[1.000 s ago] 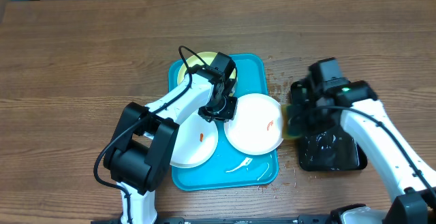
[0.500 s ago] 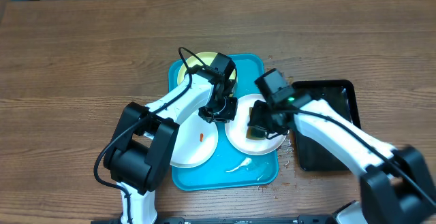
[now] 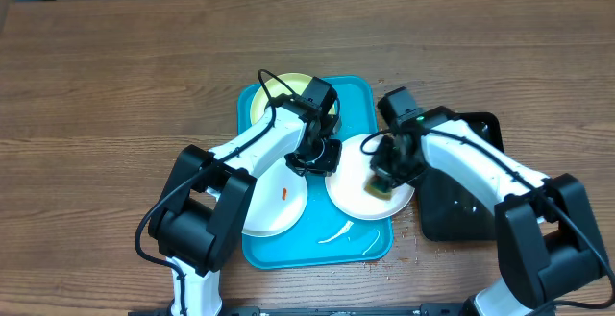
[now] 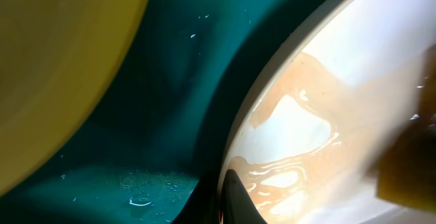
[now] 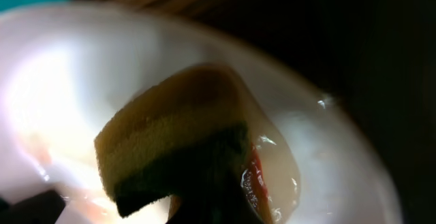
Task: Clean dirty plates on tray and stack at the side
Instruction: 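Scrub the right white plate with the sponge in the right gripper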
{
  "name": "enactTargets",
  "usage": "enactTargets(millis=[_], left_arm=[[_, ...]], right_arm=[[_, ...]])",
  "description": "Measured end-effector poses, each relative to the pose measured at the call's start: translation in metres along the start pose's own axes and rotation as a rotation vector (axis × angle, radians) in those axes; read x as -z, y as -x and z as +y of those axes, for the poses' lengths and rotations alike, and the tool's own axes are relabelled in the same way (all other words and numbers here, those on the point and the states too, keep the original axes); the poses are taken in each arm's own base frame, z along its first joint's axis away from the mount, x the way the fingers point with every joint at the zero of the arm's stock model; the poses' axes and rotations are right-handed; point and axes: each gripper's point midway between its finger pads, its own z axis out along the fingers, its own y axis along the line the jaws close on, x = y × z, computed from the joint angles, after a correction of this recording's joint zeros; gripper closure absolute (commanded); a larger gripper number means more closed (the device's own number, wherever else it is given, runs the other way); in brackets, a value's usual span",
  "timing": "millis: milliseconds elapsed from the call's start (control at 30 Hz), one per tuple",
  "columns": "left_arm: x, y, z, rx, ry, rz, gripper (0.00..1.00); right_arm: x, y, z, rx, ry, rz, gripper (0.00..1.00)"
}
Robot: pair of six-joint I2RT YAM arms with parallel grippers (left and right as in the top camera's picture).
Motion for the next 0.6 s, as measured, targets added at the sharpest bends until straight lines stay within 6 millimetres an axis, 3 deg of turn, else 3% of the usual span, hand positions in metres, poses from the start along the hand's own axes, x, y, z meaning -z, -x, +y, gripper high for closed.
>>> enactTargets(millis=[300,600], left_arm=[[0.002,0.000,0.000,0.030,-0.035,0.009,0.96],[0.003,-0.005,-0.002,0.039,-0.056,0.034,0.96]], right_arm=[[0.008,0.007,-0.037,-0.044,-0.143,-0.013,0.96],[0.028,0.006,-0.050,-0.012,-0.191,-0.043,0.96]])
